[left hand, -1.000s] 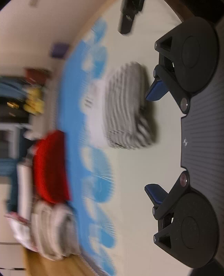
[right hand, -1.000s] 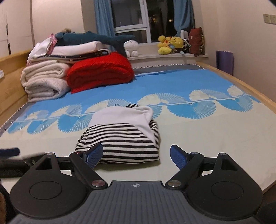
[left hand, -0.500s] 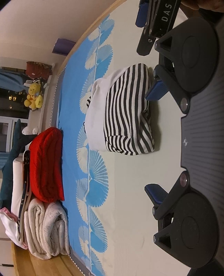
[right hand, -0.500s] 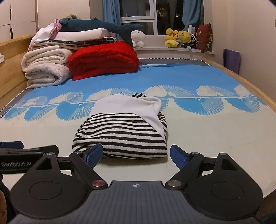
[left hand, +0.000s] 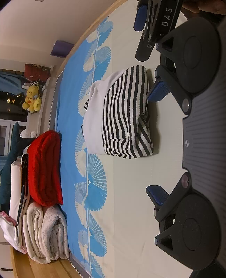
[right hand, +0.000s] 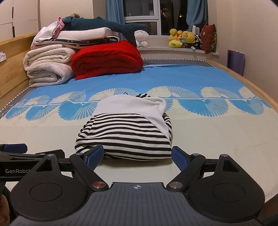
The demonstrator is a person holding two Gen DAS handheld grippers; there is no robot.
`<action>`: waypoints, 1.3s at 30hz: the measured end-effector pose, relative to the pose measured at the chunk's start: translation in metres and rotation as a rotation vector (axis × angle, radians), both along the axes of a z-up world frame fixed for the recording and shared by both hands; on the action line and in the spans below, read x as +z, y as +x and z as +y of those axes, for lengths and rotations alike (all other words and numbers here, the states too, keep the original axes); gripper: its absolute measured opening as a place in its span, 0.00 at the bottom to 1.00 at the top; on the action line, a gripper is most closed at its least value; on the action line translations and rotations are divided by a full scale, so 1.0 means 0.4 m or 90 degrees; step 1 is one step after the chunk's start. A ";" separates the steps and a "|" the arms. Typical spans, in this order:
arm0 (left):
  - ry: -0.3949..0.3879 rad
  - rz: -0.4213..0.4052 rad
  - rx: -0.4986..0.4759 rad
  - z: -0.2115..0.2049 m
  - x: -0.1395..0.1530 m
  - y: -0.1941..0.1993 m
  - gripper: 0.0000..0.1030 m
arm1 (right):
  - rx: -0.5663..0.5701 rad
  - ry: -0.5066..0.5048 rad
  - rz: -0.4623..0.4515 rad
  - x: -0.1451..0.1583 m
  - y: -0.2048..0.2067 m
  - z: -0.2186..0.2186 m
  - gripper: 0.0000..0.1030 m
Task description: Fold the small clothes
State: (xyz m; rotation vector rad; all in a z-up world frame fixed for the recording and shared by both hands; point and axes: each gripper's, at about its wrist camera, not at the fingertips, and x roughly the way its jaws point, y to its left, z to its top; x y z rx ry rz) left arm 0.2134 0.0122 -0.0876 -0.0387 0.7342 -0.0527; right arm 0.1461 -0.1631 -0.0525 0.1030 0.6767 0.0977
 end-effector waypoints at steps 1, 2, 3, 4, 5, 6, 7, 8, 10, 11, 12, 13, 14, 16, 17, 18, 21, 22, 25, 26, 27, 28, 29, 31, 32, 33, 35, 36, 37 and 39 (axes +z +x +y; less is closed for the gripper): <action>-0.001 0.001 0.000 0.001 -0.001 0.001 0.99 | 0.000 -0.003 0.000 0.000 0.000 0.001 0.83; -0.001 0.002 0.000 0.001 -0.001 0.001 0.99 | 0.001 -0.004 0.000 0.000 0.000 0.001 0.83; -0.001 0.002 -0.001 0.002 -0.001 0.001 0.99 | 0.000 -0.005 0.000 0.000 0.000 0.001 0.83; -0.001 0.002 -0.001 0.001 -0.001 0.001 0.99 | 0.000 -0.005 0.000 0.000 0.001 0.000 0.83; -0.001 0.001 -0.001 0.001 -0.001 0.001 0.99 | -0.001 -0.006 0.000 0.001 0.002 0.001 0.83; -0.002 0.001 -0.001 0.002 0.000 0.002 0.99 | -0.001 -0.006 -0.001 0.001 0.002 0.001 0.83; -0.003 0.001 -0.001 0.003 0.000 0.002 0.99 | -0.001 -0.005 -0.001 0.001 0.002 0.001 0.83; -0.003 0.000 -0.002 0.003 -0.001 0.002 0.99 | -0.002 -0.004 -0.001 0.001 0.002 0.001 0.83; -0.002 0.001 -0.002 0.003 -0.001 0.003 0.99 | -0.002 -0.005 -0.003 0.001 0.002 0.000 0.83; -0.003 0.002 -0.002 0.003 -0.001 0.004 0.99 | -0.003 -0.006 -0.003 0.001 0.003 0.000 0.83; -0.004 0.002 -0.002 0.003 -0.001 0.004 0.99 | -0.003 -0.006 -0.002 0.001 0.003 0.000 0.83; -0.004 0.003 -0.002 0.003 -0.001 0.004 0.99 | -0.003 -0.006 -0.002 0.001 0.003 0.001 0.83; -0.004 0.003 -0.003 0.004 -0.001 0.004 0.99 | -0.003 -0.007 -0.002 0.001 0.002 0.003 0.83; -0.004 0.002 -0.002 0.005 -0.001 0.005 0.99 | -0.004 -0.007 -0.002 0.001 0.002 0.004 0.83; -0.005 0.003 -0.003 0.006 -0.001 0.006 0.99 | -0.004 -0.007 -0.002 0.001 0.002 0.004 0.83; -0.005 0.003 -0.003 0.006 -0.001 0.007 0.99 | -0.004 -0.007 -0.002 0.001 0.002 0.004 0.83; -0.005 0.003 -0.003 0.006 -0.002 0.007 0.99 | -0.004 -0.007 -0.002 0.001 0.002 0.004 0.83; -0.005 0.004 -0.003 0.007 -0.002 0.007 0.99 | -0.004 -0.007 -0.001 0.000 0.002 0.004 0.83; -0.006 0.005 -0.004 0.008 -0.002 0.007 0.99 | -0.004 -0.007 0.000 0.001 0.004 0.004 0.83; -0.006 0.006 -0.004 0.007 -0.003 0.008 0.99 | -0.004 -0.007 -0.001 0.001 0.004 0.003 0.83; -0.006 0.006 -0.003 0.007 -0.003 0.008 0.99 | -0.004 -0.007 -0.001 0.001 0.004 0.003 0.83; -0.006 0.006 -0.003 0.006 -0.004 0.008 0.99 | -0.004 -0.007 0.000 0.001 0.004 0.004 0.83; -0.006 0.006 -0.004 0.006 -0.004 0.008 0.99 | -0.004 -0.007 0.000 0.001 0.004 0.003 0.83; -0.007 0.006 -0.003 0.006 -0.004 0.008 0.99 | -0.004 -0.007 0.000 0.001 0.004 0.004 0.83; -0.007 0.006 -0.003 0.006 -0.004 0.008 0.99 | -0.004 -0.006 0.000 0.001 0.004 0.003 0.83; -0.007 0.006 -0.003 0.006 -0.004 0.008 0.99 | -0.004 -0.007 0.000 0.001 0.004 0.003 0.83; -0.006 0.006 -0.004 0.006 -0.004 0.008 0.99 | -0.004 -0.007 -0.001 0.001 0.004 0.003 0.83; -0.006 0.006 -0.004 0.006 -0.004 0.008 0.99 | -0.004 -0.007 -0.001 0.002 0.004 0.003 0.83; -0.006 0.006 -0.004 0.006 -0.004 0.009 0.99 | -0.004 -0.007 0.000 0.002 0.004 0.003 0.83; -0.006 0.006 -0.003 0.006 -0.004 0.008 0.99 | -0.004 -0.007 0.000 0.002 0.004 0.003 0.83</action>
